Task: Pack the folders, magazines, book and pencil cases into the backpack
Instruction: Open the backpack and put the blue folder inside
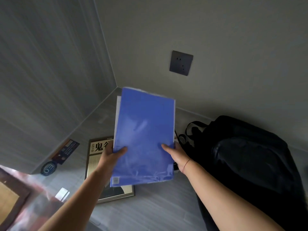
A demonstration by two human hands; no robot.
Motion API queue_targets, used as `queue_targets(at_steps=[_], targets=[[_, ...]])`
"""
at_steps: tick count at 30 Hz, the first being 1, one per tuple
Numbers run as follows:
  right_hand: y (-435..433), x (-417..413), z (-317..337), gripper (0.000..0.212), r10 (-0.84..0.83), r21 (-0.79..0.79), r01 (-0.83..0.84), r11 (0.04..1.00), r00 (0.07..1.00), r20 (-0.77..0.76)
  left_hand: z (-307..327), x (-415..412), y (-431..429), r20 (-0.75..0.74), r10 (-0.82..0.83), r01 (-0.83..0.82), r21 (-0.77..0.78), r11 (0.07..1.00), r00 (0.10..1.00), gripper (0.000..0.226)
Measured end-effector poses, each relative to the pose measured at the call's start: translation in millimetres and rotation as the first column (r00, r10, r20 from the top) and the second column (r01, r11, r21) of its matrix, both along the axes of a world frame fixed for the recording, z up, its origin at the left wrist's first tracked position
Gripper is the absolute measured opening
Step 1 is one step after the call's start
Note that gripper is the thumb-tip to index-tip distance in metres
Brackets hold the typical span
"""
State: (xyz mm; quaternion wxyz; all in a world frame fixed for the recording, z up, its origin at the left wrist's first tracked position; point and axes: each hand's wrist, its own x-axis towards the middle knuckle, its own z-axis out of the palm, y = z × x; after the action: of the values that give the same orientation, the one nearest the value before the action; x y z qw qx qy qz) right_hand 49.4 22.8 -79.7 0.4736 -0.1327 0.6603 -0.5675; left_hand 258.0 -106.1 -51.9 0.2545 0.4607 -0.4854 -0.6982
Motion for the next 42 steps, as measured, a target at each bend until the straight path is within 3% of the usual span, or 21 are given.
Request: queue_targets(at_steps=[3, 6, 8, 11, 16, 19, 24, 33, 37, 39, 42], targets=[[7.1, -13.9, 14.8, 0.036, -0.048, -0.174, 0.063, 0.983, 0.995, 0.087, 17.7, 0.3, -0.7, -0.045, -0.161, 0.159, -0.044, 0.986, 0.986, 0.037], [22.7, -27.0, 28.5, 0.041, -0.006, -0.268, 0.044, 0.962, 0.99, 0.139, 29.1, 2.6, -2.4, 0.027, -0.263, 0.264, -0.08, 0.961, 0.964, 0.056], [33.6, -29.4, 37.0, 0.041, 0.032, -0.332, 0.006, 0.943, 0.993, 0.111, 33.8, 2.9, 1.7, 0.084, -0.304, 0.312, -0.12, 0.942, 0.949, 0.051], [41.5, -25.1, 47.9, 0.051, 0.045, -0.436, -0.006, 0.9, 0.996, 0.081, 38.3, 0.9, 10.7, 0.113, -0.258, 0.273, -0.158, 0.949, 0.96, 0.034], [37.9, -18.2, 65.3, 0.045, 0.049, -0.503, -0.03, 0.864, 0.999, 0.024, 51.4, 1.5, 9.0, 0.089, -0.18, 0.194, -0.19, 0.962, 0.98, 0.035], [36.3, -11.6, 66.0, 0.047, 0.032, -0.471, -0.034, 0.881, 0.999, -0.012, 52.6, 7.2, 5.9, 0.094, -0.181, 0.197, -0.204, 0.959, 0.979, 0.032], [37.7, -2.4, 53.8, 0.057, 0.044, -0.376, -0.064, 0.924, 0.997, -0.061, 43.4, 13.1, 12.4, 0.099, -0.168, 0.181, -0.144, 0.973, 0.981, 0.06], [41.2, 3.7, 47.0, 0.037, 0.007, -0.17, -0.039, 0.985, 0.983, -0.185, 41.6, 9.4, 17.3, 0.103, -0.105, 0.119, -0.143, 0.983, 0.989, 0.028], [54.1, -3.6, 67.4, 0.028, 0.033, -0.164, -0.077, 0.983, 0.967, -0.253, 54.8, 7.0, 18.0, 0.04, -0.155, 0.158, -0.081, 0.984, 0.987, 0.047], [66.0, -6.9, 79.7, 0.024, 0.036, -0.182, -0.091, 0.979, 0.958, -0.285, 62.5, 1.4, 23.6, -0.037, -0.183, 0.182, -0.024, 0.983, 0.982, 0.035], [92.5, -12.0, 94.9, 0.047, -0.019, -0.19, -0.046, 0.981, 0.945, -0.326, 71.5, -15.3, 39.9, -0.076, -0.233, 0.236, 0.032, 0.971, 0.97, 0.035]])
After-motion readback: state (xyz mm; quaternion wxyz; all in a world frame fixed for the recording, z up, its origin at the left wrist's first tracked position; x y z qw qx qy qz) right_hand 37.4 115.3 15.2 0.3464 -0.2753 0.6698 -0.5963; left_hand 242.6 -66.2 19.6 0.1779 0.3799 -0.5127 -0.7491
